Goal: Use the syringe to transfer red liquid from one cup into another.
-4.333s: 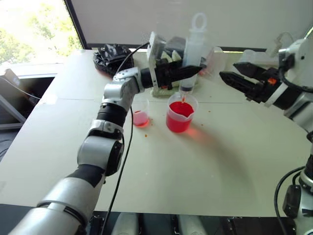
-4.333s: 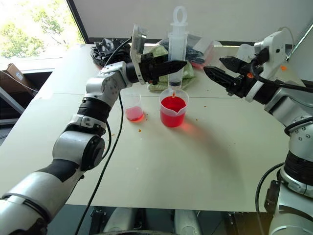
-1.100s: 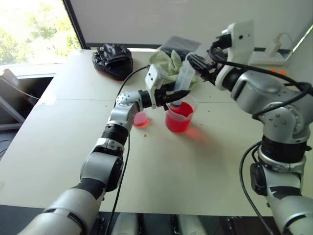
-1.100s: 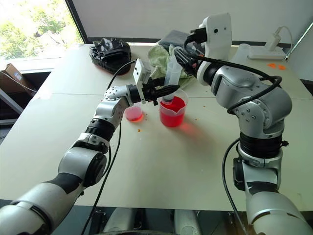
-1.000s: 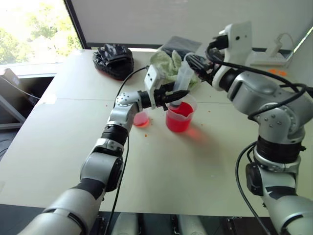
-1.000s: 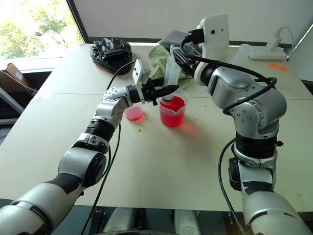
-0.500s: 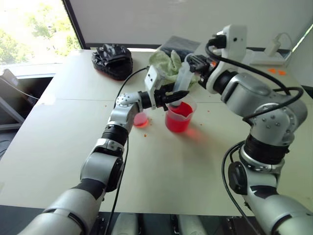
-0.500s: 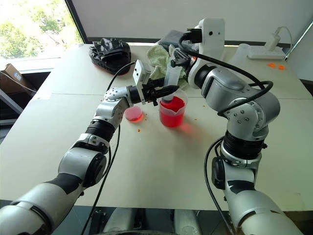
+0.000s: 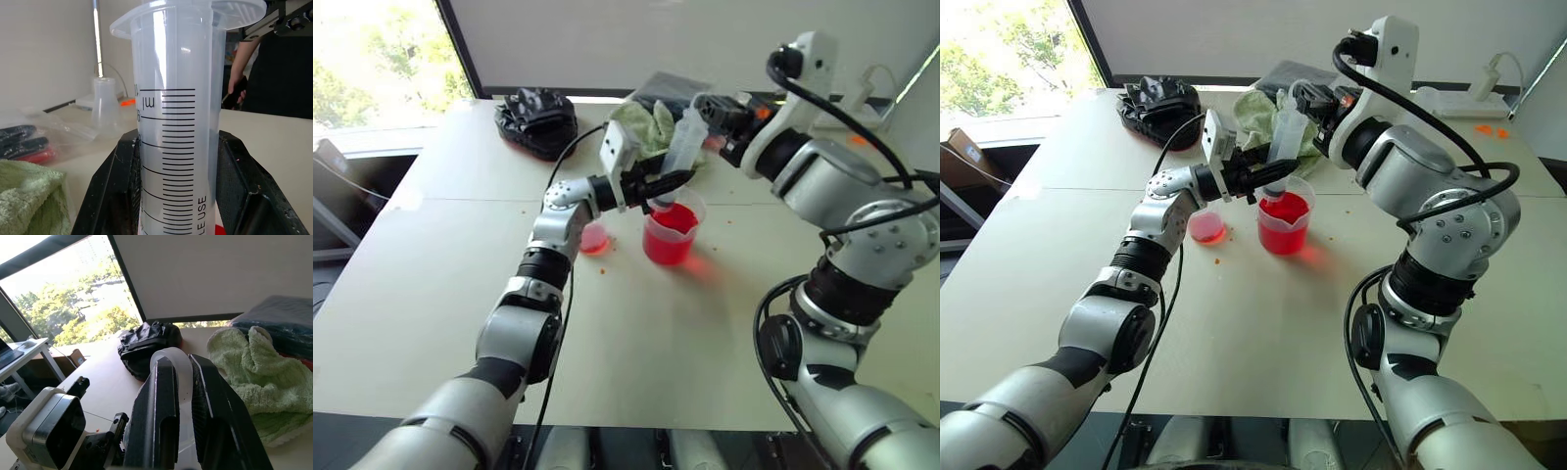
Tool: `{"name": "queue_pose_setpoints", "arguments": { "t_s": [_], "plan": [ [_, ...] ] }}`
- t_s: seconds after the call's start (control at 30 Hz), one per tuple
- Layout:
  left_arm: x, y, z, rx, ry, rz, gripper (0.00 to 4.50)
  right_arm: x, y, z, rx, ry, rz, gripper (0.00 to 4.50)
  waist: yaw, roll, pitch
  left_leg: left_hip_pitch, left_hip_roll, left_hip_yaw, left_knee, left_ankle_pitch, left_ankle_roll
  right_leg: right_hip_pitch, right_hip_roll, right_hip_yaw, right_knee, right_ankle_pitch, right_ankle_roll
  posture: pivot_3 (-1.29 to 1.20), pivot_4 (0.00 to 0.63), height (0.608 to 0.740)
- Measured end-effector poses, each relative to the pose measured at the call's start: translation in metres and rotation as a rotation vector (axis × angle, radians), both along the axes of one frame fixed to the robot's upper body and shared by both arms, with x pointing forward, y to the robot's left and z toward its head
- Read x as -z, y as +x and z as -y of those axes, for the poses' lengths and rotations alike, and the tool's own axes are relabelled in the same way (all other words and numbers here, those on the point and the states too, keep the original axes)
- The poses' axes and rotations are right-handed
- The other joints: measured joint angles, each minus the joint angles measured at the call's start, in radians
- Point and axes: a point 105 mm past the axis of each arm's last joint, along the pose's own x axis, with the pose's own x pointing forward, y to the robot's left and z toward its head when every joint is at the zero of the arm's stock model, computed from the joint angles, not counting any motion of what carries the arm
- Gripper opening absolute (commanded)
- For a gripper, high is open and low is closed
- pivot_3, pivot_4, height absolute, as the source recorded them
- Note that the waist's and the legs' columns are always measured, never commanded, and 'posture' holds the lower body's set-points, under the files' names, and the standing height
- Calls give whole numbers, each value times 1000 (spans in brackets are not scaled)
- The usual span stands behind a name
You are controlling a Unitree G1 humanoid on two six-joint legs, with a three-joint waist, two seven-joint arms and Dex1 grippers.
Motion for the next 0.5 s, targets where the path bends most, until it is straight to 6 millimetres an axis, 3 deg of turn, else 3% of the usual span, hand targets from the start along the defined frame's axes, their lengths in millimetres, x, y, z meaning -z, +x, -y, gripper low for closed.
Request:
{"name": "queue_pose_setpoints", "arguments": {
  "t_s": [0.5],
  "plan": [
    [1, -9, 6, 61, -84, -90, 1418, -7, -3, 2, -35, -55, 28, 53, 0, 0, 0, 0, 0, 0, 0, 0, 0, 0, 0, 0, 0, 0, 0, 0, 150, 711]
  ]
}}
